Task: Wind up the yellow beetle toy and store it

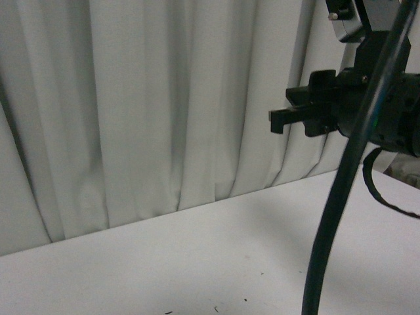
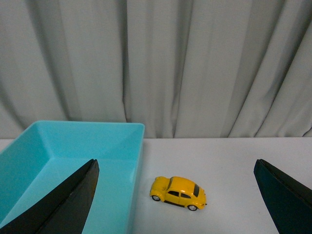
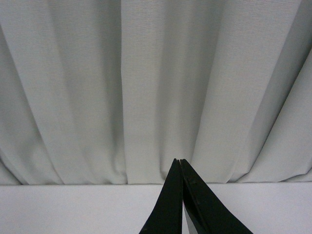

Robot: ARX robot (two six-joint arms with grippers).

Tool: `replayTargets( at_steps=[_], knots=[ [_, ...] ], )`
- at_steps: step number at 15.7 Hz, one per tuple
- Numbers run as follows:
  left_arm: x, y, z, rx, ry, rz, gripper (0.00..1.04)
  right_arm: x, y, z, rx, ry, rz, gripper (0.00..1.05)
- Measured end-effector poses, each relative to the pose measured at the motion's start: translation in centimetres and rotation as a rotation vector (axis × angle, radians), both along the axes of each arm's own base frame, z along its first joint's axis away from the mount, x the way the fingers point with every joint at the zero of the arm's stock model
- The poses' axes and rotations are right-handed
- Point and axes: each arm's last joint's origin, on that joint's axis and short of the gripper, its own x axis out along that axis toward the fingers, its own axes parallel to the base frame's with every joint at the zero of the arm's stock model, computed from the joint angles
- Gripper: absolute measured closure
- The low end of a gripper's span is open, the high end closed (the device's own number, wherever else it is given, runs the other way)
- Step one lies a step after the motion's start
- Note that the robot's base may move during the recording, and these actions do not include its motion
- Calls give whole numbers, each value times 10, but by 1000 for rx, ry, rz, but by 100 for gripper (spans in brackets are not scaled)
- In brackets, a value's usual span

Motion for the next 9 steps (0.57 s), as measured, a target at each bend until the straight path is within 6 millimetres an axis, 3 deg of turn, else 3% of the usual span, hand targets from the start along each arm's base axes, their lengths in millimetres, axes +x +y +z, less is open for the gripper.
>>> replayTargets(
  at_steps=[4,9],
  knots=[
    [0,0,0,0,0,0,7,-41,0,-17,25,-7,0,103],
    [0,0,0,0,0,0,7,-74,0,-30,26,-3,0,103]
  ],
)
